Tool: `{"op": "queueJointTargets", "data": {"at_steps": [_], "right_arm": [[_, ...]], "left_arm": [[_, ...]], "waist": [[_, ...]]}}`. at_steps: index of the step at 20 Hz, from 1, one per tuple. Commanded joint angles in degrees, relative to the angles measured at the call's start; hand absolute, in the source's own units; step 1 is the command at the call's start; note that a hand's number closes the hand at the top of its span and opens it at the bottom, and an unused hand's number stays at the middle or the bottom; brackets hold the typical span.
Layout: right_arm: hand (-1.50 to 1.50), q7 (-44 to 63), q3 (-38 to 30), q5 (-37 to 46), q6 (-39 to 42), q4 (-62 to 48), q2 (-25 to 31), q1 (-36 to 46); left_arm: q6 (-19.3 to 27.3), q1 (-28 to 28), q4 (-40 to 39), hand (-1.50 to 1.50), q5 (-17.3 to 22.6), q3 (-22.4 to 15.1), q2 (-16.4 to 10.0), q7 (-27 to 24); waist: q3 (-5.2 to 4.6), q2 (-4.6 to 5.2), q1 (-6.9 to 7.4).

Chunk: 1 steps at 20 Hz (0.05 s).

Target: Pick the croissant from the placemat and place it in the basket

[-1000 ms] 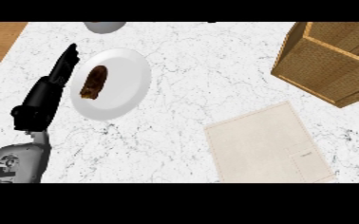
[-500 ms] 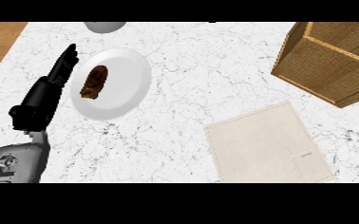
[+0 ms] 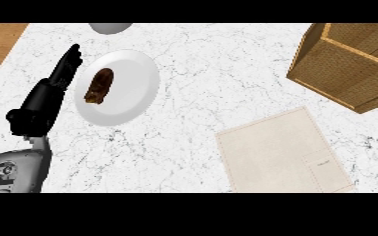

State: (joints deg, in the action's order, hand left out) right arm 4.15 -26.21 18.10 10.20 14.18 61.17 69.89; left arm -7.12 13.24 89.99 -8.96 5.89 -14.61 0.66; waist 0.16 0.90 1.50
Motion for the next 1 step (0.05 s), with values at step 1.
{"op": "queueJointTargets", "data": {"at_steps": [1], "right_arm": [[-1.50, -2.93, -4.88, -3.25, -1.82, -2.96, 5.97, -4.07]], "left_arm": [[-1.21, -1.24, 1.23, 0.00, 0.38, -0.31, -0.45, -0.95]], "waist": [[0.13, 0.20, 0.38]]}}
